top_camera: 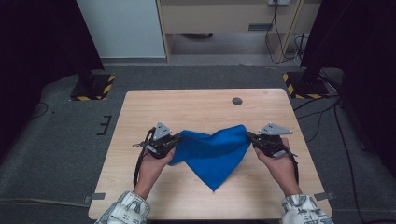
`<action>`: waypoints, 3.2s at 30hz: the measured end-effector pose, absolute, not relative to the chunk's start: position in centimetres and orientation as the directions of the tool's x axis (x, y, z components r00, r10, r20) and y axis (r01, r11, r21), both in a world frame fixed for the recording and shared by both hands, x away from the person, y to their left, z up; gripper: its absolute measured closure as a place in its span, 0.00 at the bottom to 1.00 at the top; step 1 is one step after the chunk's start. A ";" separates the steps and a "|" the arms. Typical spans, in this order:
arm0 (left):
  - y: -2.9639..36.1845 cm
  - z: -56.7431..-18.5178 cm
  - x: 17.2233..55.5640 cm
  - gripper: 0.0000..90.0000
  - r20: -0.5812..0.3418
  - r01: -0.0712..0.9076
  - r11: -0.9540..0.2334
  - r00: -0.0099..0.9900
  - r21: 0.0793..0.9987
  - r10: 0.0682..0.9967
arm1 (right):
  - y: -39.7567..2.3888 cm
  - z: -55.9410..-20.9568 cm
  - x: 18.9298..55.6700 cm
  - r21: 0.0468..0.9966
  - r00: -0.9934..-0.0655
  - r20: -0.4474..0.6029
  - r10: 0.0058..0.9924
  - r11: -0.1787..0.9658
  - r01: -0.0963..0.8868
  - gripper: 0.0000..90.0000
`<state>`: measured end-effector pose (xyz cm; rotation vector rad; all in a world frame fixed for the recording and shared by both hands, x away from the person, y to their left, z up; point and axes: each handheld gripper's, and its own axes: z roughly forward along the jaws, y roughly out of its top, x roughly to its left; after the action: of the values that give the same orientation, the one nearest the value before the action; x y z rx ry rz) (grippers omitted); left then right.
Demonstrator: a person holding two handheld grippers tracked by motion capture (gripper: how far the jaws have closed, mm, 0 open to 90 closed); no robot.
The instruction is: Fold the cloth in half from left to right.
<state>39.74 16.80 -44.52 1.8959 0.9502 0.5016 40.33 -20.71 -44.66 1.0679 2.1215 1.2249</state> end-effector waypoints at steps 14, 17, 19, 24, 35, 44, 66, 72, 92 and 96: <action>16.1 -43.5 39.2 0.95 -0.046 0.387 -0.269 0.638 0.882 0.769 | -21.2 -43.2 39.8 0.887 -0.590 -0.016 0.807 0.284 0.365 0.96; 16.0 -43.1 38.9 0.95 -0.049 0.381 -0.263 0.641 0.886 0.766 | -21.4 -42.4 39.6 0.889 -0.590 -0.019 0.807 0.284 0.359 0.96; 15.9 -42.8 38.6 0.95 -0.060 0.378 -0.247 0.641 0.892 0.765 | -21.6 -41.9 39.5 0.890 -0.593 -0.023 0.805 0.286 0.355 0.96; 15.5 -41.7 37.6 0.95 -0.059 0.356 -0.235 0.649 0.905 0.758 | -22.6 -40.1 39.5 0.894 -0.589 -0.040 0.807 0.291 0.339 0.96; 14.7 -40.7 40.4 0.95 -0.078 0.382 -0.224 0.635 0.897 0.769 | -22.9 -39.9 41.8 0.873 -0.584 -0.051 0.810 0.320 0.368 0.96; 14.3 -41.4 43.8 0.95 -0.102 0.422 -0.213 0.609 0.881 0.787 | -22.6 -41.7 44.7 0.864 -0.544 -0.049 0.838 0.308 0.397 0.96; 14.2 -45.6 48.9 0.95 -0.148 0.551 -0.197 0.519 0.811 0.842 | -20.9 -46.5 48.7 0.798 -0.524 -0.027 0.851 0.334 0.501 0.95; 14.2 -47.5 50.2 0.67 -0.204 0.605 -0.144 0.469 0.783 0.859 | -20.0 -48.3 49.8 0.769 -0.489 -0.035 0.872 0.336 0.544 0.61; 16.5 -46.3 46.7 0.27 -0.129 0.530 -0.191 0.509 0.826 0.851 | -20.0 -48.4 47.0 0.786 -0.512 -0.005 0.859 0.320 0.528 0.42; 17.1 -46.8 45.5 0.28 -0.132 0.532 -0.183 0.500 0.827 0.856 | -20.0 -48.7 45.6 0.791 -0.531 -0.004 0.847 0.327 0.516 0.52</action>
<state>45.46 17.08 -46.79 1.8554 1.1545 0.4593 45.57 -19.99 -48.65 1.2030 2.1793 1.0677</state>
